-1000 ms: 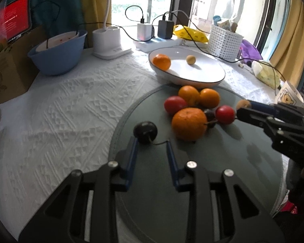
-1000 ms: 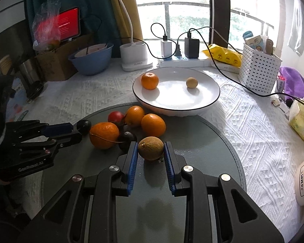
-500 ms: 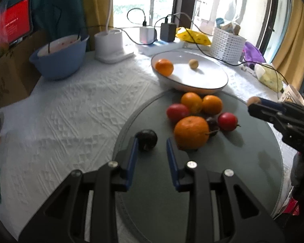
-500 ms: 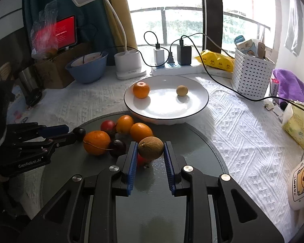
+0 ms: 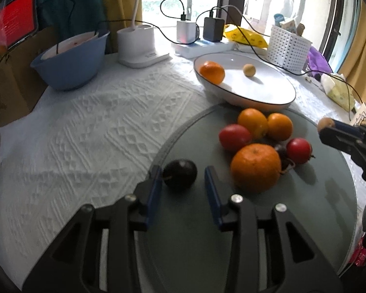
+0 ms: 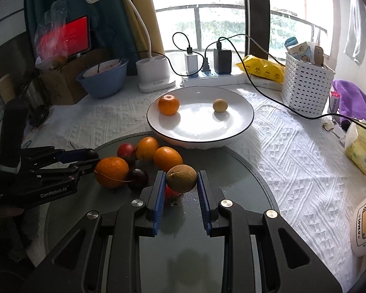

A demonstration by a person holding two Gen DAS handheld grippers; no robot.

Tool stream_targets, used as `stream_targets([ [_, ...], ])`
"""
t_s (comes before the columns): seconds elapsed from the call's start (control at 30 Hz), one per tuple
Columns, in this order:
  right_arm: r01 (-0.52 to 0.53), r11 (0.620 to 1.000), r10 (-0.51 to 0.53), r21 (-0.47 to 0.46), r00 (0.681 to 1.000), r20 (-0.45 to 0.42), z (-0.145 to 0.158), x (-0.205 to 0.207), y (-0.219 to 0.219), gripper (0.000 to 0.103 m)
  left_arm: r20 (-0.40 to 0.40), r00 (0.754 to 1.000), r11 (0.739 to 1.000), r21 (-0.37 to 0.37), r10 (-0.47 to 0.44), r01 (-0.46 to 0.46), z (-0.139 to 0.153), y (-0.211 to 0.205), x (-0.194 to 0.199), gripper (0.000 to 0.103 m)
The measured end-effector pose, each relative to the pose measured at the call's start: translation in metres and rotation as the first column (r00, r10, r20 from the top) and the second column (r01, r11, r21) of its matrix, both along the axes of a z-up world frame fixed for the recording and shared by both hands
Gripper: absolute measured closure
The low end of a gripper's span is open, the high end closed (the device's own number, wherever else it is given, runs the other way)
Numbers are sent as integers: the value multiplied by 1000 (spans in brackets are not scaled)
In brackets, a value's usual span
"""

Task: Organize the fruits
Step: 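Carry the plum with the left tool while the right tool carries the kiwi to the plate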

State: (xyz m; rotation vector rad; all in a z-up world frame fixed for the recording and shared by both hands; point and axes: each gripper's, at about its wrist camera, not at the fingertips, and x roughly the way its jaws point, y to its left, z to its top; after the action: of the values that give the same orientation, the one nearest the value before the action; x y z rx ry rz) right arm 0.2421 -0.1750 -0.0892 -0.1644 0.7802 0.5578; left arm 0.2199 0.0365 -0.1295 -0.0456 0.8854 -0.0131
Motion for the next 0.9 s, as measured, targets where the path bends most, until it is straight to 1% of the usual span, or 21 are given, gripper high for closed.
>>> stream_targets([
  [0.07, -2, 1000, 2, -2, 1000, -1, 0, 1, 2, 75, 6, 1000, 1000, 4, -3, 3, 0, -1, 1, 67],
  [0.1, -3, 1000, 3, -3, 1000, -1, 0, 2, 2, 75, 7, 1000, 1000, 6, -3, 3, 0, -1, 1, 72],
  [0.13, -5, 1000, 5, -4, 1000, 0, 0, 2, 3, 75, 7, 1000, 1000, 3, -1, 1, 0, 0, 1, 73],
  [0.33, -8, 1000, 8, -5, 1000, 11, 5, 4, 5, 75, 16, 1000, 1000, -9, -11, 11, 8, -1, -3, 74],
  [0.53, -1, 1000, 1, -4, 1000, 26, 12, 11, 3, 75, 59, 998, 999, -18, -29, 30, 30, -6, -4, 74],
  [0.7, 4, 1000, -4, -3, 999, 35, 17, 20, 2, 75, 87, 995, 998, -25, -57, 59, 45, -12, 7, 74],
  [0.9, 19, 1000, -18, -4, 999, 41, 19, 40, -2, 75, 97, 990, 994, -31, -100, 104, 51, -24, 28, 74],
])
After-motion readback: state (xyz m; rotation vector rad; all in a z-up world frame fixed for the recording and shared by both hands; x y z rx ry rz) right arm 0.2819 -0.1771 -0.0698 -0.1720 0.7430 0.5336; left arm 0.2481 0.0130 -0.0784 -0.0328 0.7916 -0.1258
